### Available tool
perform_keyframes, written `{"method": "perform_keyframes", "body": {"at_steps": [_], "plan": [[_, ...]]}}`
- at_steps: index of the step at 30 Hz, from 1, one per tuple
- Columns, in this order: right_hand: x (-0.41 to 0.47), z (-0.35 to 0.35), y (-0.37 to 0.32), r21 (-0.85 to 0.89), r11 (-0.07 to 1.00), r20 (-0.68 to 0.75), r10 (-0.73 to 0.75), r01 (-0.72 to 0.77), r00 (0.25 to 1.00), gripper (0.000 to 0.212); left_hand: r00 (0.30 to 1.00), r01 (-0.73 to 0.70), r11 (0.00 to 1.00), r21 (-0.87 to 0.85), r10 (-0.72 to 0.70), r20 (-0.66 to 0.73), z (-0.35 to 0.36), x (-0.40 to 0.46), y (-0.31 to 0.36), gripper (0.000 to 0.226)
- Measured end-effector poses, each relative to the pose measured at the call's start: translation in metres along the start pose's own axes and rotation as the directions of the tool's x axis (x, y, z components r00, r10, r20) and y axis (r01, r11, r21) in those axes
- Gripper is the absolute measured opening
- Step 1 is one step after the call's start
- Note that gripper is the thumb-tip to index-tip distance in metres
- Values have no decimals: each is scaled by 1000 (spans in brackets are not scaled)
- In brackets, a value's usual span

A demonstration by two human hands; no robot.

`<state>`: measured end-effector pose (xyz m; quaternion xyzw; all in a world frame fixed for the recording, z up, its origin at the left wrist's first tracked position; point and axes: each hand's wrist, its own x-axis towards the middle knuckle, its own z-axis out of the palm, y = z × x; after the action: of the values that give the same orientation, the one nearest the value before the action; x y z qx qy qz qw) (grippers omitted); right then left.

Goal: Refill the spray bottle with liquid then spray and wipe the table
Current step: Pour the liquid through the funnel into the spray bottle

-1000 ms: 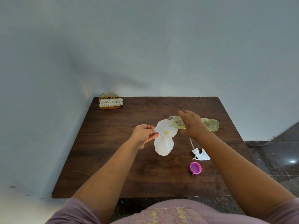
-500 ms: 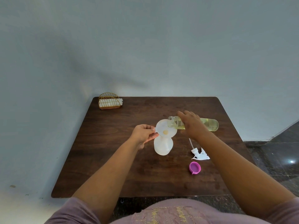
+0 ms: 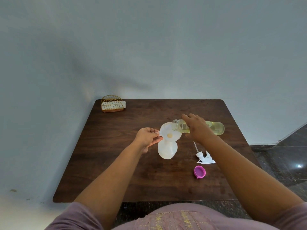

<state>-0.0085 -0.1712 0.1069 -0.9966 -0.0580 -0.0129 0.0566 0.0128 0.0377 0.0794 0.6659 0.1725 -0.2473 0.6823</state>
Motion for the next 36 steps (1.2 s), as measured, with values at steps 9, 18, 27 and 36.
{"method": "perform_keyframes", "body": {"at_steps": [9,18,27,36], "plan": [[1,-1,-2,6,1000,7,1,-1,1000,65,1000,2,1000,11,-2,-1,0,1,0,9],[3,3,-2,13,1000,-4,0,0,1000,63,1000,0,1000,-10,0,14,-1,1,0,8],[4,3,-1,21,1000,-13,-3,3,1000,63,1000,7,1000,-13,-6,10,-2,3,-1,8],[3,1,-3,21,1000,-19,-13,14,1000,61,1000,18,999,-31,-18,16,-1,3,-1,10]]}}
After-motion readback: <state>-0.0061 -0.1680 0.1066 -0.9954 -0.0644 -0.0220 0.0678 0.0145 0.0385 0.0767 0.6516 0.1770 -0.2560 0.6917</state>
